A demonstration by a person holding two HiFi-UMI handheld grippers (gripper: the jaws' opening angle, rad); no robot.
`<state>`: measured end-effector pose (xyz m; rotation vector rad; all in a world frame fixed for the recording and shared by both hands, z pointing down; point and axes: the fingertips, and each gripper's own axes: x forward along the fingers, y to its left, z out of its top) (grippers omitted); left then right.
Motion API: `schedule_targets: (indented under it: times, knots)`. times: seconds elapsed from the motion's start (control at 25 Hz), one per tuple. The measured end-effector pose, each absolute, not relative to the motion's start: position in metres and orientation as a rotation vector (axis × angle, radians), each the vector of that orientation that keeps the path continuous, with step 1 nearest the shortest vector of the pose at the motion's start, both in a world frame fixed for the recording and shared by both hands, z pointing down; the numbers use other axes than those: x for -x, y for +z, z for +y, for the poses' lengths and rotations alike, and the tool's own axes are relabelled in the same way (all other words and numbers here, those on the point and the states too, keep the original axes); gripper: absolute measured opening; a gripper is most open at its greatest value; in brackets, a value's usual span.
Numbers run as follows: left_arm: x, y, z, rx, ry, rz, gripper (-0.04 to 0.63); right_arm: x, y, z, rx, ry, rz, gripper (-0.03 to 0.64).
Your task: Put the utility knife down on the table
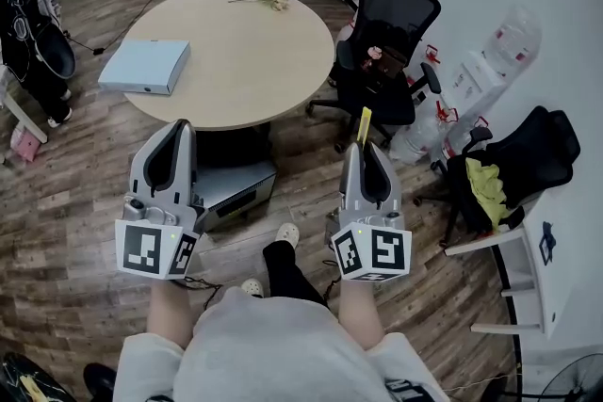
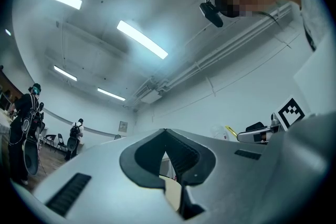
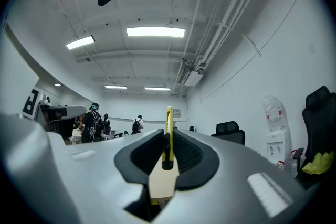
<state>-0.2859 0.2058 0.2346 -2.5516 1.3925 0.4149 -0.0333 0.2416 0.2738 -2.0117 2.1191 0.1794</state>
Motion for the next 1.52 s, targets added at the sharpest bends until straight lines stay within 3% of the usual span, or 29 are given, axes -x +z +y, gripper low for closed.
schedule_targets:
  times: [1.52]
  knots:
    - [0.148,0.232,-0.054,2.429,0.414,1.549,0.008,-0.094,0.264,-0.051,1.805,0.199,2.276,0.066]
